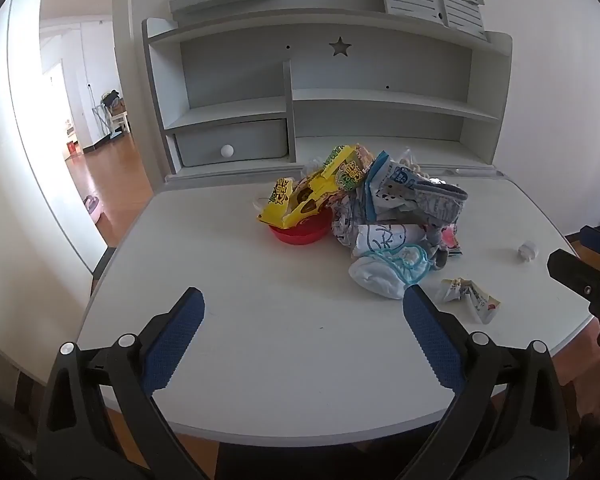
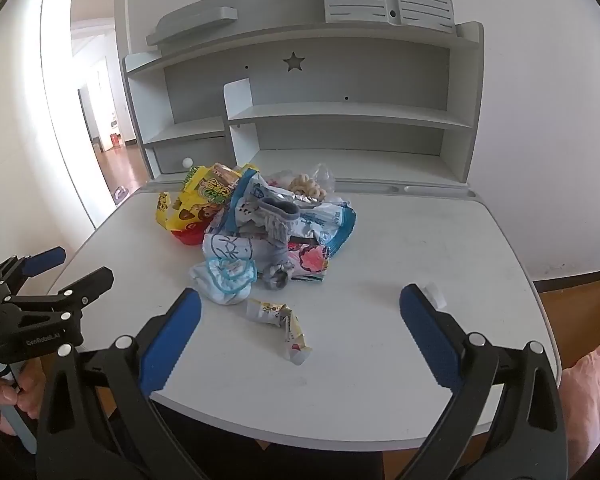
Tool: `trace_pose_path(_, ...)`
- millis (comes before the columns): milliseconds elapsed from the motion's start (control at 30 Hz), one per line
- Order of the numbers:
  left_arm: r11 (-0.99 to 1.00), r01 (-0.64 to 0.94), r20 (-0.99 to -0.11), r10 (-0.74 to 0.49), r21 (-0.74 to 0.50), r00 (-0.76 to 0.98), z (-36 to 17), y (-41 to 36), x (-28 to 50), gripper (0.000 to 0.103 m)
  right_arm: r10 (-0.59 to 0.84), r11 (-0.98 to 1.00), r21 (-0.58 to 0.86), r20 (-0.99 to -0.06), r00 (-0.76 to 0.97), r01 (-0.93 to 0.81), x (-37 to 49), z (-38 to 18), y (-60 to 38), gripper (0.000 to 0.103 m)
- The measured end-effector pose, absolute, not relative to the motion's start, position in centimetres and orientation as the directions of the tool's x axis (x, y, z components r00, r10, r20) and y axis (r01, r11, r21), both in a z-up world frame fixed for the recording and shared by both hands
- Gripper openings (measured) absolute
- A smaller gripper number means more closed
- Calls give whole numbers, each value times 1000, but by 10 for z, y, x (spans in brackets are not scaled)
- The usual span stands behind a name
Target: Collect trash
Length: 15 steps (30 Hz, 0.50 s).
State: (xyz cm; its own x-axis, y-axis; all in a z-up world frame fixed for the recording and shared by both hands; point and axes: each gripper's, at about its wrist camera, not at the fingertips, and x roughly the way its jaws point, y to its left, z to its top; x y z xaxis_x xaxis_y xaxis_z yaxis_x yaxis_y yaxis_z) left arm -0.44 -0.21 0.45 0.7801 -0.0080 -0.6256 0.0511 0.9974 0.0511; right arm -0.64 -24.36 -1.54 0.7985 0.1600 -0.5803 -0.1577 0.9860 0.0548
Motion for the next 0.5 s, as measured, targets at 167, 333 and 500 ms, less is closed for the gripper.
trace_pose_path(167, 997, 54, -628, -8, 53, 778, 4, -3, -5, 97, 161, 986, 57, -580, 799, -157, -7, -15, -244, 96)
trace_pose_path(333, 997, 54, -628, -8, 54, 778, 4, -3, -5, 97, 164, 985, 59, -580, 798, -160, -7, -14, -243, 96)
trace_pose_path(500, 997, 53, -628, -8, 54, 778, 4, -3, -5, 97, 166, 985, 59, -578, 799, -162, -7, -13, -241, 96)
